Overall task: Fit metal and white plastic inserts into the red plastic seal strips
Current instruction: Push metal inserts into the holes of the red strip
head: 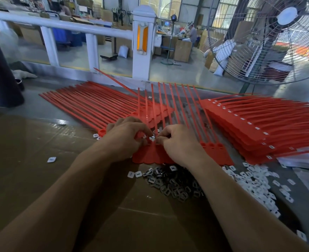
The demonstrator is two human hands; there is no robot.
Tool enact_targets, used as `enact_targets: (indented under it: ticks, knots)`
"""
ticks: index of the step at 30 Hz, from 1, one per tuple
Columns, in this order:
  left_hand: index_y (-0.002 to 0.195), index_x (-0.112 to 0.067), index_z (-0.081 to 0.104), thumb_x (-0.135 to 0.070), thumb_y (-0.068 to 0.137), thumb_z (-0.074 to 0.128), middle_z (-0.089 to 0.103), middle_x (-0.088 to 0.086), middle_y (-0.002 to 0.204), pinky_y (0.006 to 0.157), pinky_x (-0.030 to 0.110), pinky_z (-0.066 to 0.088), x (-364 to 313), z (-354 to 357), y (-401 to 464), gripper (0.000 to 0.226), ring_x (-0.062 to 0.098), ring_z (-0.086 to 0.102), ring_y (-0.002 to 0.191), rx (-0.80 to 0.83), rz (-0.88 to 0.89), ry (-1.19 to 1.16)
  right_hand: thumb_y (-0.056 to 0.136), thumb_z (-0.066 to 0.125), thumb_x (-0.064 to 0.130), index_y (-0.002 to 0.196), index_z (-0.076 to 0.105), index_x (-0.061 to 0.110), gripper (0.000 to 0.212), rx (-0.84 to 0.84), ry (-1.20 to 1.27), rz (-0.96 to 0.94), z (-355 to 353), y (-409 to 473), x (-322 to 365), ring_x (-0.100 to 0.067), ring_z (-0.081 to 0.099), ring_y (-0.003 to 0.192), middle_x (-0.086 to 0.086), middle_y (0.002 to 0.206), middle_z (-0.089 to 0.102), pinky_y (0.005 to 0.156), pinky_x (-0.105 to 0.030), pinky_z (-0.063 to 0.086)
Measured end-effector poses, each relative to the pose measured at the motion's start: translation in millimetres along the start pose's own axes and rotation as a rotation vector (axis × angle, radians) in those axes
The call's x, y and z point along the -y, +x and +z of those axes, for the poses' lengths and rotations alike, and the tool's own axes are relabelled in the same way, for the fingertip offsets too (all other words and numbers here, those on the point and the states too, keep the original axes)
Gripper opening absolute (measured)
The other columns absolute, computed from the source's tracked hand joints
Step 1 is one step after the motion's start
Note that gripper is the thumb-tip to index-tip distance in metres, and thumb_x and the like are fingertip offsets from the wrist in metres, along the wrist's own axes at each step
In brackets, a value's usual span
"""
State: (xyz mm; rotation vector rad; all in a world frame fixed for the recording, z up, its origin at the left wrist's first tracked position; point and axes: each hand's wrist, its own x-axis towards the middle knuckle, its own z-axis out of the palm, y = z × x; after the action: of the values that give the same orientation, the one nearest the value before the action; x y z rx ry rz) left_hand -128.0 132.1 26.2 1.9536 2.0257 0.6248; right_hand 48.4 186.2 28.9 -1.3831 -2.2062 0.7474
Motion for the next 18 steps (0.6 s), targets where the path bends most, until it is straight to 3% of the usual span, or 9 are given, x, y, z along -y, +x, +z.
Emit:
enact_targets:
  ticks: [3, 7, 13, 18]
  knots:
    - [0.116, -0.054, 0.062, -0.038, 0.094, 0.066, 0.039, -0.014, 0.150, 0.116, 0.048, 0.011, -0.6, 0.7, -0.4, 0.028, 0.018, 0.024, 0.143, 0.000, -0.002, 0.004, 0.099, 0.069, 0.026, 0.087, 0.074, 0.026, 0.013, -0.002, 0.023, 0.010, -0.1, 0.4, -1.1, -0.006, 0.063, 0.082, 0.012, 0.086, 0.068, 0.066, -0.025, 0.049]
    - [0.115, -0.055, 0.061, -0.038, 0.094, 0.066, 0.039, -0.014, 0.150, 0.116, 0.048, 0.012, -1.8, 0.7, -0.3, 0.028, 0.018, 0.025, 0.142, 0.000, -0.001, 0.008, 0.097, 0.070, 0.028, 0.095, 0.077, 0.024, 0.008, -0.010, -0.025, 0.012, 1.0, 0.6, -0.7, -0.009, 0.064, 0.086, 0.009, 0.092, 0.069, 0.073, -0.027, 0.052]
    - [0.113, -0.055, 0.062, -0.039, 0.094, 0.066, 0.040, -0.015, 0.149, 0.116, 0.047, 0.011, -1.4, 0.7, -1.2, 0.026, 0.017, 0.025, 0.142, 0.001, -0.002, 0.001, 0.091, 0.079, 0.024, 0.089, 0.076, 0.025, 0.003, -0.047, 0.060, 0.055, 1.2, 0.9, -0.1, -0.011, 0.067, 0.090, 0.008, 0.096, 0.072, 0.080, -0.029, 0.056]
    - [0.113, -0.055, 0.062, -0.039, 0.093, 0.067, 0.040, -0.015, 0.148, 0.116, 0.047, 0.011, -2.3, 0.6, -1.2, 0.026, 0.017, 0.025, 0.142, -0.005, -0.006, 0.000, 0.092, 0.077, 0.024, 0.095, 0.079, 0.023, 0.003, -0.073, 0.089, 0.016, 2.0, 0.3, -3.6, -0.007, 0.066, 0.088, 0.009, 0.095, 0.072, 0.074, -0.023, 0.053]
